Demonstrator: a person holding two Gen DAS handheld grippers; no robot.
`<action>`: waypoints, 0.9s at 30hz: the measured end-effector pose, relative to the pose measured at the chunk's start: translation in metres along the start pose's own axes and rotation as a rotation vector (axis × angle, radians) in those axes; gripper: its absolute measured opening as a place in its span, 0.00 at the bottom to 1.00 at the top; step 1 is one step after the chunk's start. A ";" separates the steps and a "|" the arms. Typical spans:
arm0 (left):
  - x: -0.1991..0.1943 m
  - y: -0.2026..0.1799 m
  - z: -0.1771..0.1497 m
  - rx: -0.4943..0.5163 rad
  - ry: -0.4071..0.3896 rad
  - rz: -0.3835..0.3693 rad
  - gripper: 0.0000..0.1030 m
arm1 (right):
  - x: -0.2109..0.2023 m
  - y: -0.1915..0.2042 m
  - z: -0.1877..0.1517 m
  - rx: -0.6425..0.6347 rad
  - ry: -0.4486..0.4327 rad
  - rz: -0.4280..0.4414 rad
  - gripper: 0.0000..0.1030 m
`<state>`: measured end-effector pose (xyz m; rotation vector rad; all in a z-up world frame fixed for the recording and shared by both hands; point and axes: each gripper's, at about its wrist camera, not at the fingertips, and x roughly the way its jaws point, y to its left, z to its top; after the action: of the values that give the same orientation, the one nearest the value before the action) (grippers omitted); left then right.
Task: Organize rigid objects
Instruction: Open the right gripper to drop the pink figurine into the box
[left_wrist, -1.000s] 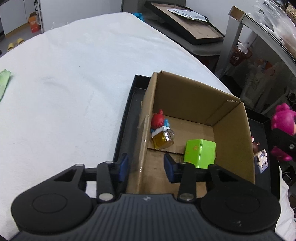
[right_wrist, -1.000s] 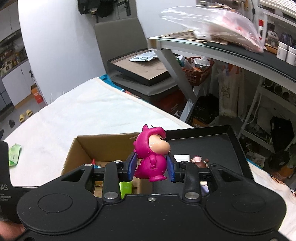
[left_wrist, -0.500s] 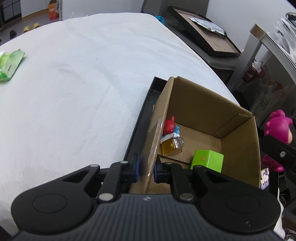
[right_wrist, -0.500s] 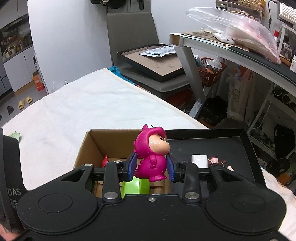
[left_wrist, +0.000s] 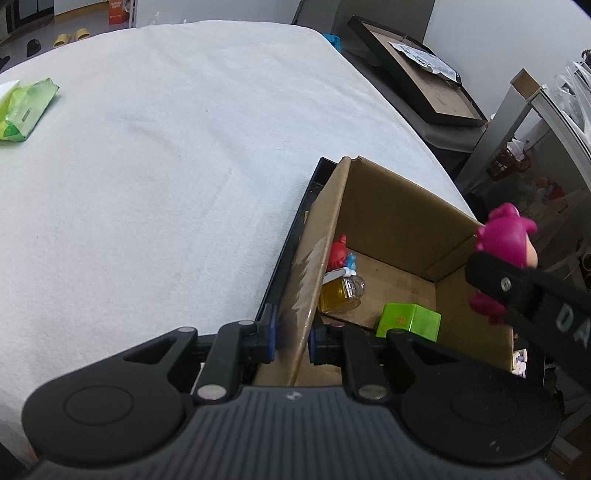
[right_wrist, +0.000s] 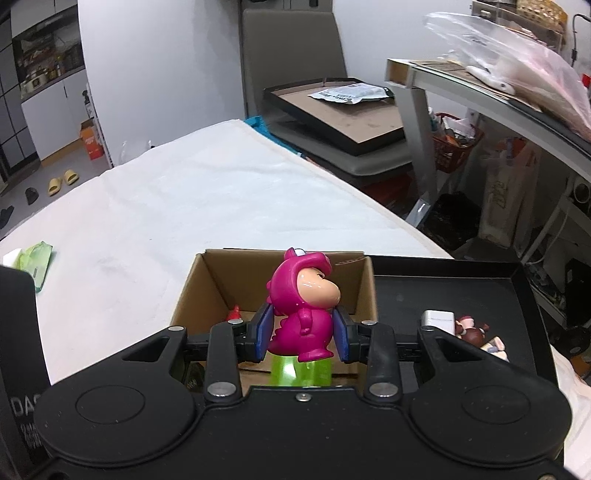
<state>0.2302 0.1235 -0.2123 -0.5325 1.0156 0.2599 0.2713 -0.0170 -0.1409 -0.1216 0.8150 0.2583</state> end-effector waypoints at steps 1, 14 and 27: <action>0.000 0.001 0.001 0.001 0.000 0.000 0.15 | 0.002 0.001 0.002 0.000 0.002 0.000 0.33; 0.000 -0.001 0.003 0.008 0.008 0.003 0.16 | 0.001 -0.006 0.000 0.022 0.014 -0.003 0.56; 0.000 -0.016 0.001 0.081 0.014 0.036 0.16 | -0.015 -0.043 -0.007 0.052 -0.015 -0.035 0.72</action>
<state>0.2382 0.1110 -0.2073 -0.4441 1.0456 0.2460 0.2687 -0.0627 -0.1344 -0.0855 0.8035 0.2046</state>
